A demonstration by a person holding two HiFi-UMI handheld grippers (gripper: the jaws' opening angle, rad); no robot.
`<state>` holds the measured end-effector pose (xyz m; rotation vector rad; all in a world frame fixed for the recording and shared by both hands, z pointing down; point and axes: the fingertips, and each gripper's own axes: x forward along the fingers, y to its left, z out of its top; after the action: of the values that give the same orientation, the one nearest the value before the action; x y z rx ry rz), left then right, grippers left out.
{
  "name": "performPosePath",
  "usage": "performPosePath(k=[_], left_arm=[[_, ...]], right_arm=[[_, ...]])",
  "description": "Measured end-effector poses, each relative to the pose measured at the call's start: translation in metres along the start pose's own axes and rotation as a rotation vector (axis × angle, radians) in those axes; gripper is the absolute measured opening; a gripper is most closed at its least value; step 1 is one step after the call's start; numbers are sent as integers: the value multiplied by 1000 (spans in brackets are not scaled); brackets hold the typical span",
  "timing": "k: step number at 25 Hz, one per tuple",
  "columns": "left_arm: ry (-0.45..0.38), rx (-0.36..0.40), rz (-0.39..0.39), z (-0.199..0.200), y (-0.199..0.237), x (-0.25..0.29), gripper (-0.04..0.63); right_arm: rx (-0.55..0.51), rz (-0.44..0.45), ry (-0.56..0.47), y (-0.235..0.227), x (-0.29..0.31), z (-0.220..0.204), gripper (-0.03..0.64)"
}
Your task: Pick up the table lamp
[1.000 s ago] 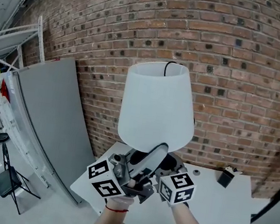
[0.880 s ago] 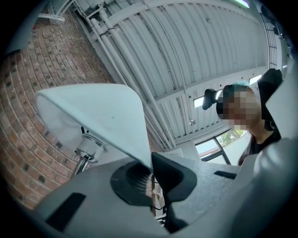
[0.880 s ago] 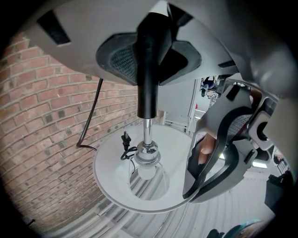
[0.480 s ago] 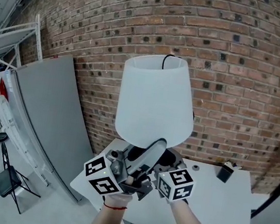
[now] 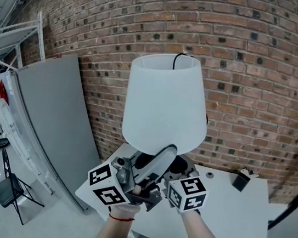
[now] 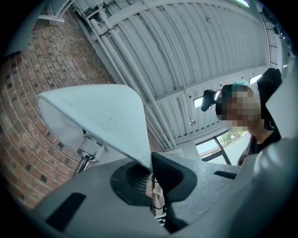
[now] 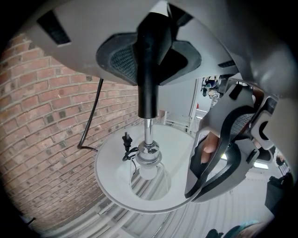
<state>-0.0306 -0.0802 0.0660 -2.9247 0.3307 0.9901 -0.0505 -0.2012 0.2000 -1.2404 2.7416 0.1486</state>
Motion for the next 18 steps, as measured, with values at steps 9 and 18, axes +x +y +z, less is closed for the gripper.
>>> performPosePath(k=[9,18], left_arm=[[0,0,10,2,1,-3,14],[8,3,10,-2,-6,-3,14]], right_arm=[[3,9,-3,4,2,-1,147],[7,9,-9,5,-4,-2,149]])
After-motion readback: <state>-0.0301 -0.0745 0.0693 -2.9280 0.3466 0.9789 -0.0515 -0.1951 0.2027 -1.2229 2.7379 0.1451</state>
